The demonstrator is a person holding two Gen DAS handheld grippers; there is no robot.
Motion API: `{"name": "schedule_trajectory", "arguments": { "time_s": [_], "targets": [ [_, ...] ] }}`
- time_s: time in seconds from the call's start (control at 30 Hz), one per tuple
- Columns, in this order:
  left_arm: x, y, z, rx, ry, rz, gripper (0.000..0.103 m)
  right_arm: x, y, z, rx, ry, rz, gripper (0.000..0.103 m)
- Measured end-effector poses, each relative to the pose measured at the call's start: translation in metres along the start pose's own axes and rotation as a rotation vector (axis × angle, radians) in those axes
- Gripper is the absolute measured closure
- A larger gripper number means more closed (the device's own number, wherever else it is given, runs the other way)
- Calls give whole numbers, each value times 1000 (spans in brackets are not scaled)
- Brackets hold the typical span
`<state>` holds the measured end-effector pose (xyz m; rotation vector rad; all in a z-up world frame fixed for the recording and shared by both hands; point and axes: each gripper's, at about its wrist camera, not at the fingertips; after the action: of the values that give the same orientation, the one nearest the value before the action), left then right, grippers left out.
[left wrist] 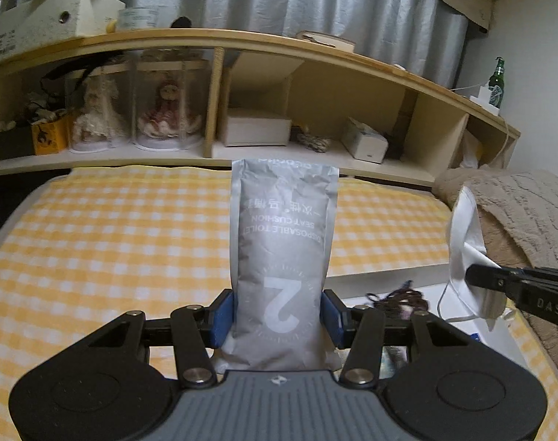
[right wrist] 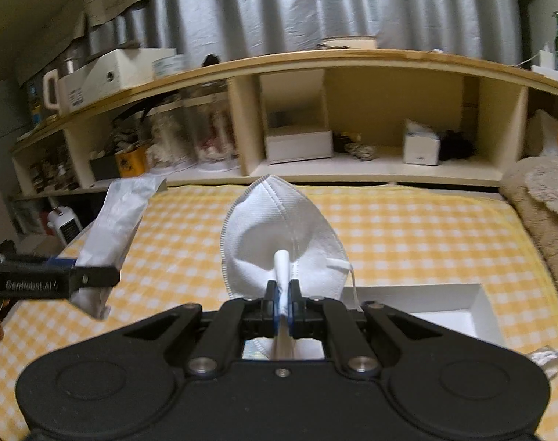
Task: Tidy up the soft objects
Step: 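Carry the grey pouch and white mask over the white box with both grippers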
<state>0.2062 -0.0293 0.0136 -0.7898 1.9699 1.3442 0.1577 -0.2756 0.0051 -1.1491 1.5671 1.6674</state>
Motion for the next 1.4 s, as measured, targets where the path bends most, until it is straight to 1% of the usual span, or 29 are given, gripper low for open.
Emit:
{"name": "schedule_trajectory", "arguments": {
  "time_s": [0.17, 0.33, 0.4, 0.53, 0.6, 0.67, 0.73, 0.83, 0.9, 0.97, 1.03, 1.13, 1.2, 1.3, 1.33, 1.4],
  "targets": [
    [7, -10, -31, 21, -4, 2, 51, 4, 2, -21, 40, -20, -2, 98],
    [5, -20, -64, 53, -29, -1, 51, 4, -1, -46, 115, -5, 2, 98],
    [4, -25, -77, 67, -40, 0, 51, 6, -5, -62, 140, -33, 12, 98],
    [4, -38, -101, 98, -66, 11, 51, 16, -21, -90, 199, -72, 59, 98],
    [3, -46, -110, 109, -75, 21, 51, 23, -29, -106, 197, -124, 83, 98],
    [2, -55, -118, 123, -82, 33, 51, 32, -40, -118, 173, -184, 101, 98],
    [3, -63, -126, 133, -88, 45, 51, 39, -51, -123, 142, -218, 122, 98],
    [4, -75, -135, 147, -101, 64, 51, 49, -73, -125, 140, -238, 175, 96],
    [5, -82, -139, 154, -100, 78, 51, 56, -84, -128, 127, -254, 212, 87],
    [6, -89, -143, 165, -90, 97, 51, 59, -89, -129, 132, -251, 251, 62],
    [8, -96, -145, 174, -79, 115, 51, 59, -85, -131, 147, -247, 254, 50],
    [13, -105, -151, 185, -61, 141, 51, 58, -69, -146, 158, -318, 230, 48],
    [18, -112, -156, 199, -33, 162, 51, 58, -55, -156, 188, -370, 204, 45],
    [25, -120, -163, 223, 28, 198, 51, 56, -33, -166, 241, -425, 162, 37],
    [28, -123, -165, 233, 53, 215, 51, 56, -25, -169, 252, -441, 144, 33],
    [36, -131, -172, 253, 107, 254, 51, 55, -11, -173, 271, -460, 108, 30]
  ]
}}
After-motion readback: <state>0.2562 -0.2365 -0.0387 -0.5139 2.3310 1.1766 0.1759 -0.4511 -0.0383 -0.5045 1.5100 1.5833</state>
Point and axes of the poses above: each gripper's, at about its wrist camera, not at the fingertips, and y roughly against the way its jaws point, z to its left, x to its underside, and after that the axes turned 11 degrees about y, right-handed
